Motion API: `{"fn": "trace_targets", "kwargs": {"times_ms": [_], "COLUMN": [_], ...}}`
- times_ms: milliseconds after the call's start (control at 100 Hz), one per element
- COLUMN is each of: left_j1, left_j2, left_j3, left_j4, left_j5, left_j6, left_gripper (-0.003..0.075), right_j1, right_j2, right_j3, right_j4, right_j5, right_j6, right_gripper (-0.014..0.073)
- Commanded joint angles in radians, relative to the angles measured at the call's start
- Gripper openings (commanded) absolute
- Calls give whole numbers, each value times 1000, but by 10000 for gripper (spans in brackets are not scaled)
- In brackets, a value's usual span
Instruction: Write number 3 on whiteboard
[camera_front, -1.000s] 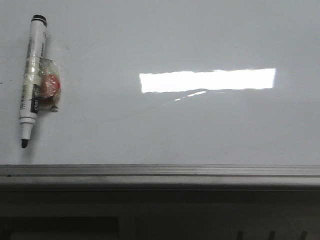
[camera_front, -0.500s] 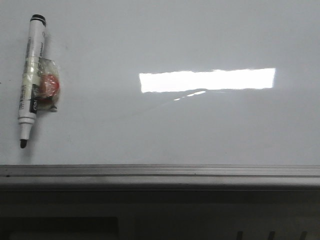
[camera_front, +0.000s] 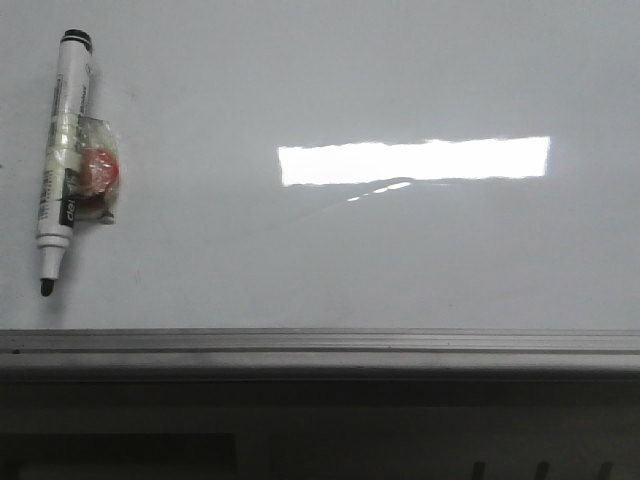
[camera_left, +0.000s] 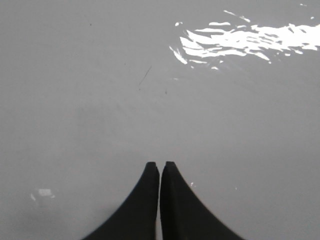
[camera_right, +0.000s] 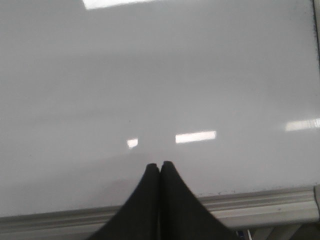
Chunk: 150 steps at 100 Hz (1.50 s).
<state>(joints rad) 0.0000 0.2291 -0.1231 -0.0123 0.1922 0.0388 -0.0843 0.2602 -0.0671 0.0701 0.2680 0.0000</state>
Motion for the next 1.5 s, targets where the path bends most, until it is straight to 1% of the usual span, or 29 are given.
{"fn": "trace_targets", "kwargs": {"times_ms": [0,80,220,270,320,350,360,380,420,430,440,450,460,490,540,640,730,850,1010,1060,1070,1140,1150,1240,1310,1420,1490], "left_j1": [1,1,1,0,0,0,1,1,0,1,1,1,1,1,1,-5,-47,-165,-374,-440,-468,-553,-553,-639,-684,-739,-762], "left_j2": [87,133,183,202,216,223,223,229,237,237,242,242,245,251,266,284,292,294,294,294,294,297,296,320,345,406,449], "left_j3": [-89,-121,-124,-124,-124,-124,-124,-124,-124,-124,-124,-124,-124,-119,-117,-117,-119,-132,-143,-143,-143,-143,-143,-143,-143,-143,-147], "left_j4": [-12,-12,-12,-12,-12,-12,-12,-12,-12,-12,-12,-12,-12,-12,-16,1,1,20,12,-7,-12,-51,-57,-187,-238,-274,-360], "left_j5": [-56,-46,-69,-71,-71,-71,-71,-75,-95,-106,-117,-123,-130,-166,-208,-206,-228,-234,-231,-231,-231,-231,-231,-235,-249,-327,-356], "left_j6": [-3,-3,-3,-3,-3,-3,-3,-3,-3,-3,-3,-3,-3,-3,-3,-3,-3,-3,-3,-3,-3,-3,-3,-3,-3,-3,-3], "left_gripper": [-20,-20,-19,0,59,122,122,179,265,265,304,328,328,373,403,398,398,398,398,398,398,398,398,398,398,398,398], "right_j1": [-4,-4,-4,-4,-4,-4,-4,-4,-4,-4,-4,-4,-4,-4,-4,-4,-4,-4,-4,-4,-4,-4,-4,-4,-4,-4,-4], "right_j2": [81,115,131,131,131,131,131,131,131,131,131,131,131,131,131,131,131,131,131,131,131,131,131,131,131,131,131], "right_j3": [-96,-146,-170,-170,-170,-170,-170,-168,-168,-168,-168,-168,-168,-168,-168,-168,-168,-170,-170,-170,-170,-170,-170,-170,-170,-170,-170], "right_j4": [5,5,5,5,5,5,5,5,5,5,-1,-3,-5,-7,-3,-1,-1,1,1,1,1,1,1,1,1,1,1], "right_j5": [-71,-73,-73,-58,-32,-26,-26,-26,-30,-33,-44,-49,-54,-70,-76,-49,-49,-47,-45,-45,-45,-45,-45,-45,-45,-45,-47], "right_j6": [-8,-8,-8,-8,-8,-8,-8,-8,-8,-8,-8,-8,-8,-8,-8,-8,-8,-8,-8,-8,-8,-8,-8,-8,-8,-8,-8], "right_gripper": [-66,-66,-66,-66,-66,-66,-66,-66,-66,-66,-66,-66,-66,-66,-66,-66,-66,-66,-66,-66,-66,-66,-66,-66,-66,-66,-66]}}
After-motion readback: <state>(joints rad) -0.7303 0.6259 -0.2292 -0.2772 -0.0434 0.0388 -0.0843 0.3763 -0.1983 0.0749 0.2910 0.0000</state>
